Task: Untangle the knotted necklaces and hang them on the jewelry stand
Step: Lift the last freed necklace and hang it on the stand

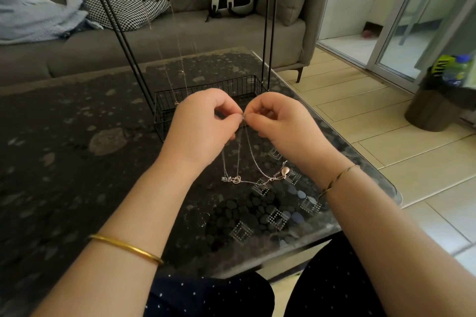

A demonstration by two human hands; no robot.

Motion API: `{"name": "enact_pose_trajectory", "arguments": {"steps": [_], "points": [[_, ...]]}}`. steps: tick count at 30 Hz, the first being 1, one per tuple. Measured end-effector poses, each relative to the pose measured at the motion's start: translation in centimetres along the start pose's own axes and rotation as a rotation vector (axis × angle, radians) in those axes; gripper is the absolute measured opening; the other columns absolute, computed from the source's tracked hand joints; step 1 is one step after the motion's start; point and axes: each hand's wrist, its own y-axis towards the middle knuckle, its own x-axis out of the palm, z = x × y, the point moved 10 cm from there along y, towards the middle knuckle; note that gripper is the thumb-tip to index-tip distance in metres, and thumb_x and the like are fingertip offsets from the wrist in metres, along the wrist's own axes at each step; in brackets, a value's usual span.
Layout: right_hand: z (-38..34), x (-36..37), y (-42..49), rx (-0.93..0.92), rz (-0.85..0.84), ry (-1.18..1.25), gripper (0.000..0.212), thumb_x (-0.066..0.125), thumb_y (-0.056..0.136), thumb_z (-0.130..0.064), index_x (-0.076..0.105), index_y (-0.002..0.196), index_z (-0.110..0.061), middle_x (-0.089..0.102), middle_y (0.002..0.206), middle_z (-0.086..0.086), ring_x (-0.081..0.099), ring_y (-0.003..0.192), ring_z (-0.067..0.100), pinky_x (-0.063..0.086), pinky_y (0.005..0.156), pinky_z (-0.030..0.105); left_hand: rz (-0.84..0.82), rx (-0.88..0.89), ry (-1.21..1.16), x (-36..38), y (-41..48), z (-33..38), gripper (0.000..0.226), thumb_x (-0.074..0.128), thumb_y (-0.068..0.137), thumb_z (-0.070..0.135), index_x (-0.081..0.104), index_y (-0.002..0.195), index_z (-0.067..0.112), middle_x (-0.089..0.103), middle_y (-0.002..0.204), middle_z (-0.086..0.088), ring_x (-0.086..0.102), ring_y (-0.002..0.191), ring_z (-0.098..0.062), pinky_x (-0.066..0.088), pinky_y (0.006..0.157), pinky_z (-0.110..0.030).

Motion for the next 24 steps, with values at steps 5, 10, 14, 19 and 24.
{"name": "enact_pose_trajectory", "arguments": {"steps": [5, 10, 14, 19, 24], "points": [[-1.1, 0.0, -0.1, -0.120, 0.039, -0.199, 0.004, 0.060, 0.085, -0.008, 0.063, 0.083, -0.008, 0.057, 0.082, 0.001, 0.050, 0.073, 0.010, 0.041, 0.069, 0.021, 0.006, 0.083, 0.131, 0.4, 0.1, 0.7, 0.011, 0.065, 0.080, 0.012, 0.061, 0.076, 0.022, 0.058, 0.077, 0.007, 0.058, 0.068, -0.010, 0.044, 0.062, -0.023], [-1.7, 0.3, -0.1, -0.199, 0.037, -0.303, 0.002, 0.060, 0.081, -0.007, 0.062, 0.083, -0.007, 0.055, 0.085, 0.005, 0.053, 0.078, 0.018, 0.045, 0.072, 0.031, -0.023, 0.118, 0.189, 0.9, -0.1, 1.2, 0.008, 0.061, 0.076, 0.011, 0.058, 0.076, 0.018, 0.057, 0.078, 0.003, 0.057, 0.071, -0.018, 0.051, 0.067, -0.043], [-1.8, 0.4, -0.1, -0.200, 0.020, -0.275, 0.003, 0.059, 0.082, -0.007, 0.062, 0.083, -0.006, 0.055, 0.083, 0.004, 0.049, 0.075, 0.013, 0.040, 0.068, 0.021, -0.082, 0.012, 0.007, 1.2, 0.0, 0.2, 0.008, 0.058, 0.078, 0.002, 0.058, 0.077, 0.010, 0.062, 0.070, -0.003, 0.066, 0.061, -0.016, 0.057, 0.062, -0.042], [-1.0, 0.7, 0.0, -0.118, -0.032, -0.202, 0.006, 0.058, 0.085, -0.010, 0.062, 0.082, -0.010, 0.057, 0.073, -0.006, 0.048, 0.065, 0.003, 0.040, 0.062, 0.016, -0.116, -0.178, -0.237, 1.7, -0.1, -1.9, 0.010, 0.055, 0.085, -0.004, 0.060, 0.082, 0.004, 0.062, 0.072, -0.008, 0.063, 0.052, -0.008, 0.059, 0.056, -0.030], [-0.5, 0.7, 0.0, -0.089, -0.040, -0.179, 0.005, 0.059, 0.084, -0.008, 0.062, 0.082, -0.012, 0.064, 0.077, 0.000, 0.059, 0.070, 0.013, 0.049, 0.066, 0.024, -0.131, -0.190, -0.216, 2.1, -0.2, -2.3, 0.008, 0.058, 0.090, 0.001, 0.063, 0.086, 0.006, 0.067, 0.075, -0.011, 0.065, 0.052, -0.011, 0.052, 0.049, -0.018]]}}
